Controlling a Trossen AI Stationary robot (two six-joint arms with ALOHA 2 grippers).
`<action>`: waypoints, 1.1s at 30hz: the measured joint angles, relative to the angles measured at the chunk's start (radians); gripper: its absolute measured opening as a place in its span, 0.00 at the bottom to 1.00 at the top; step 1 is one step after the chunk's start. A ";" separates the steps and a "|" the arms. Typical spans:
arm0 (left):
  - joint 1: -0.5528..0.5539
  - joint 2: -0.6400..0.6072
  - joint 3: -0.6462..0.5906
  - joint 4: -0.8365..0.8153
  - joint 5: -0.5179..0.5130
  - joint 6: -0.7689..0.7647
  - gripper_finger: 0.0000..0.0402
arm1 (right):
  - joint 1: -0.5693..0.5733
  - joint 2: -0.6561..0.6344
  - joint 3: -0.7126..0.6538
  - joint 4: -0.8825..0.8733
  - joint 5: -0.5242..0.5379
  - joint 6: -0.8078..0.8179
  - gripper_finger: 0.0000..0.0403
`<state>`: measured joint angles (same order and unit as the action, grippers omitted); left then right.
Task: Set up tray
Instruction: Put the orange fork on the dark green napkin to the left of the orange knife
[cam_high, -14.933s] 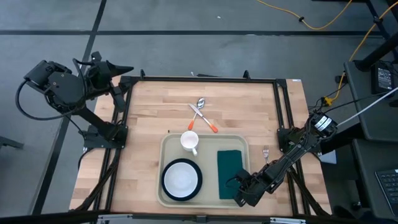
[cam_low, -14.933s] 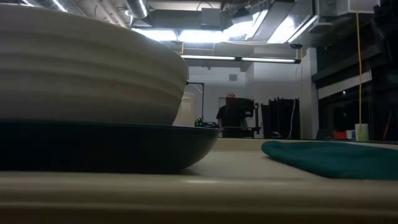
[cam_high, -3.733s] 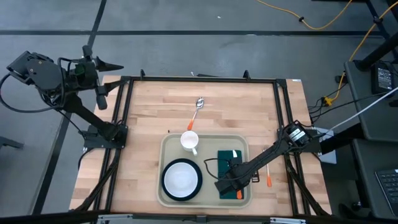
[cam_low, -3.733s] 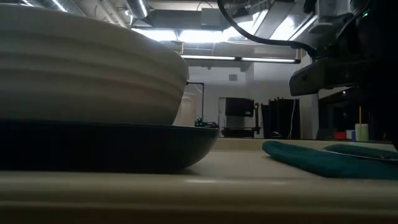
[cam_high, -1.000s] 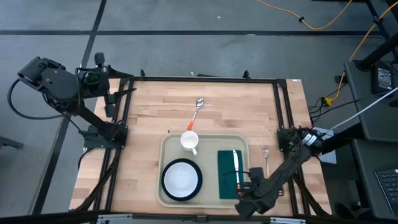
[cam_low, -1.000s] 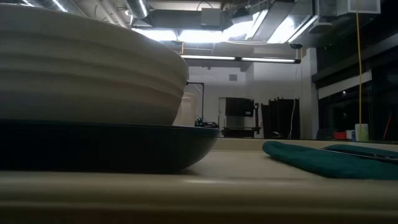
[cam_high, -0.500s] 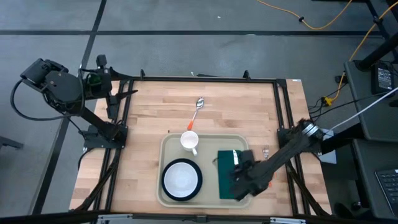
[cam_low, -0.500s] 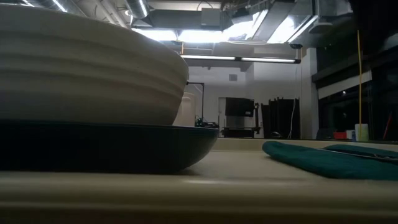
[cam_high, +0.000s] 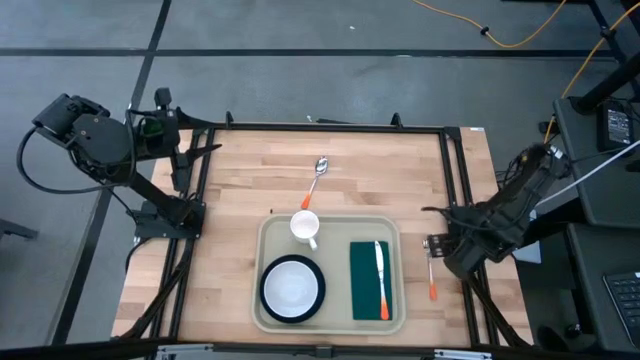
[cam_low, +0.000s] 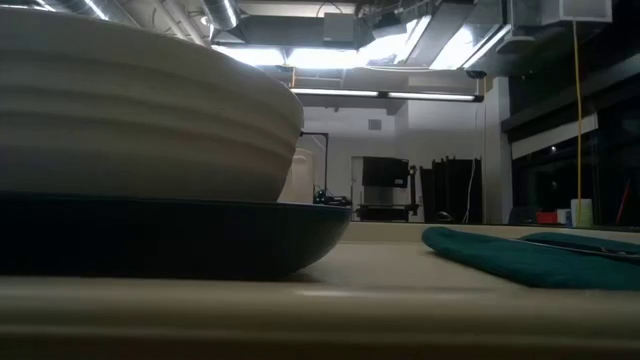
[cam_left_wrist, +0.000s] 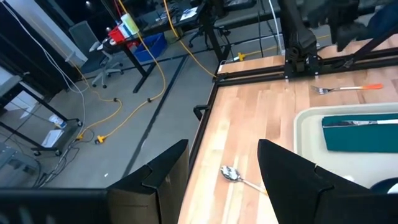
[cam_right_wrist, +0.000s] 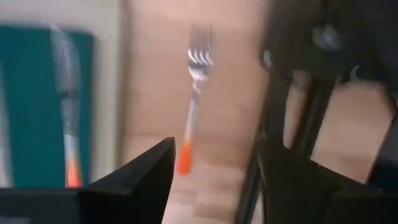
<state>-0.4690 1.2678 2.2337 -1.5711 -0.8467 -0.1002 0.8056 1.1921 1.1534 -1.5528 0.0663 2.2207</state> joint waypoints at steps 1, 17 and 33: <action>0.000 0.000 0.000 0.000 0.000 -0.002 0.46 | 0.021 -0.027 -0.061 0.051 -0.035 0.037 0.58; 0.000 0.000 0.000 0.000 -0.086 -0.070 0.46 | 0.038 0.065 -0.538 0.809 -0.037 0.079 0.57; 0.000 0.035 0.000 0.004 -0.092 -0.087 0.46 | -0.028 0.120 -0.536 0.687 -0.058 0.055 0.57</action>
<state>-0.4692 1.3027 2.2333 -1.5673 -0.9382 -0.1874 0.7773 1.3123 0.6178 -0.8658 0.0082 2.2757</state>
